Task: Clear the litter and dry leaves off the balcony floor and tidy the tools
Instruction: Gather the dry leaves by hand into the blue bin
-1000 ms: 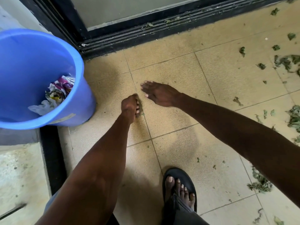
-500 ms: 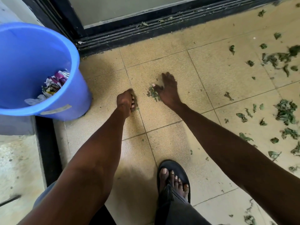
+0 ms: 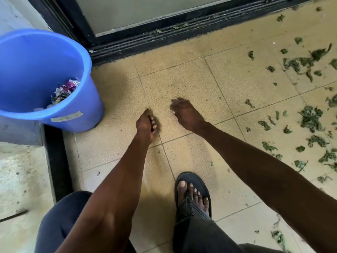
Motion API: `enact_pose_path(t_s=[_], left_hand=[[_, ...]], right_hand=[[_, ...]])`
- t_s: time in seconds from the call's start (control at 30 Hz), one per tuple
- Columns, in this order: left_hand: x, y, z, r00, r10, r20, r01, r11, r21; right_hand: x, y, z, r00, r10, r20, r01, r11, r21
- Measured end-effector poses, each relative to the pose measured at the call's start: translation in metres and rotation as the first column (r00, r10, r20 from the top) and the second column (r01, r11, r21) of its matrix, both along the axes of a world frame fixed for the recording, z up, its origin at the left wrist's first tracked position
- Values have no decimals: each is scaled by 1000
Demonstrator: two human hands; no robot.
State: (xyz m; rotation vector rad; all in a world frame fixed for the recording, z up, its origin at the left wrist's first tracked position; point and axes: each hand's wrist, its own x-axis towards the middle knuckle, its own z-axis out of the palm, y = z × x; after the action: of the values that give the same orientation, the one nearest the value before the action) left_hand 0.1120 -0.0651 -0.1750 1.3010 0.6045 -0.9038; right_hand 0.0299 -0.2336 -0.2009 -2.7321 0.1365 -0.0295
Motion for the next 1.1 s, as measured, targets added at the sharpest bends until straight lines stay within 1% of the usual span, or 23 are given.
enact_pose_path(t_s=[0.07, 0.13, 0.2, 0.23, 0.3, 0.37, 0.43, 0.53, 0.57, 0.63, 0.67, 0.7, 0.73, 0.77, 0.8, 0.83, 0.87, 0.9, 0.93, 0.97, 1.0, 1.07, 1.1], left_hand=[[-10, -1, -1, 1000, -17, -16, 17, 1000, -15], [-17, -3, -1, 999, -22, -48, 20, 999, -44], [-23, -6, 3, 995, -32, -90, 25, 997, -79], [-26, -7, 5, 993, -42, -109, 31, 995, -95], [-32, -11, 10, 988, -61, -139, 45, 993, -113], [-36, -14, 12, 985, -70, -155, 52, 992, -117], [-41, -17, 14, 985, -77, -156, 61, 992, -107], [-48, -21, 15, 982, -92, -164, 75, 992, -103], [-51, -23, 15, 981, -102, -167, 86, 991, -103], [-56, -27, 16, 979, -119, -168, 103, 990, -98], [-59, -30, 17, 978, -124, -169, 109, 989, -96], [-62, -34, 18, 977, -129, -170, 113, 988, -100], [-65, -37, 19, 977, -133, -167, 117, 988, -104], [-68, -41, 19, 977, -134, -164, 117, 987, -111], [-71, -45, 20, 977, -140, -159, 122, 986, -116], [-75, -49, 21, 977, -150, -154, 132, 984, -120], [-79, -52, 22, 975, -164, -151, 146, 982, -123], [-82, -56, 23, 973, -179, -144, 161, 979, -129], [-86, -60, 25, 972, -192, -133, 174, 975, -136], [-89, -63, 26, 972, -203, -120, 184, 972, -148], [-93, -67, 28, 974, -203, -104, 184, 969, -165], [-99, -72, 28, 984, -153, -96, 135, 975, -175], [-102, -72, 28, 988, -97, -124, 71, 977, -201]], right_hand=[[-6, -6, 6, 990, 21, -142, -18, 1000, 22], [-16, -11, 10, 957, 93, -275, -83, 995, 49], [-29, -10, 18, 932, 154, -327, -168, 986, -14], [-35, -8, 22, 929, 149, -338, -179, 982, -58], [-44, -1, 26, 937, 112, -332, -175, 971, -165], [-53, 4, 25, 954, 112, -278, -184, 952, -246], [-64, 3, 20, 976, 134, -170, -178, 944, -277], [-76, 0, 20, 982, 176, -64, -187, 934, -305], [-79, -3, 23, 987, 147, -61, -159, 940, -300], [-80, -14, 27, 998, -25, -49, 12, 971, -239], [-81, -22, 29, 985, -170, -39, 161, 972, -173], [-81, -29, 33, 940, -342, -23, 340, 938, -64], [-80, -35, 37, 857, -515, -21, 514, 851, 109], [-79, -41, 40, 744, -666, -45, 640, 692, 334], [-80, -41, 48, 626, -769, -132, 682, 457, 571], [-80, -38, 56, 557, -785, -269, 639, 199, 743], [-80, -31, 64, 550, -747, -373, 574, 13, 819], [-80, -21, 71, 574, -699, -427, 546, -62, 835], [-80, -9, 77, 601, -664, -445, 553, -57, 831], [-81, 5, 82, 620, -650, -439, 567, -16, 823], [-81, 18, 87, 641, -655, -401, 586, 78, 807], [-84, 41, 91, 725, -649, -232, 590, 411, 695], [-84, 50, 89, 779, -604, -169, 560, 548, 621]])
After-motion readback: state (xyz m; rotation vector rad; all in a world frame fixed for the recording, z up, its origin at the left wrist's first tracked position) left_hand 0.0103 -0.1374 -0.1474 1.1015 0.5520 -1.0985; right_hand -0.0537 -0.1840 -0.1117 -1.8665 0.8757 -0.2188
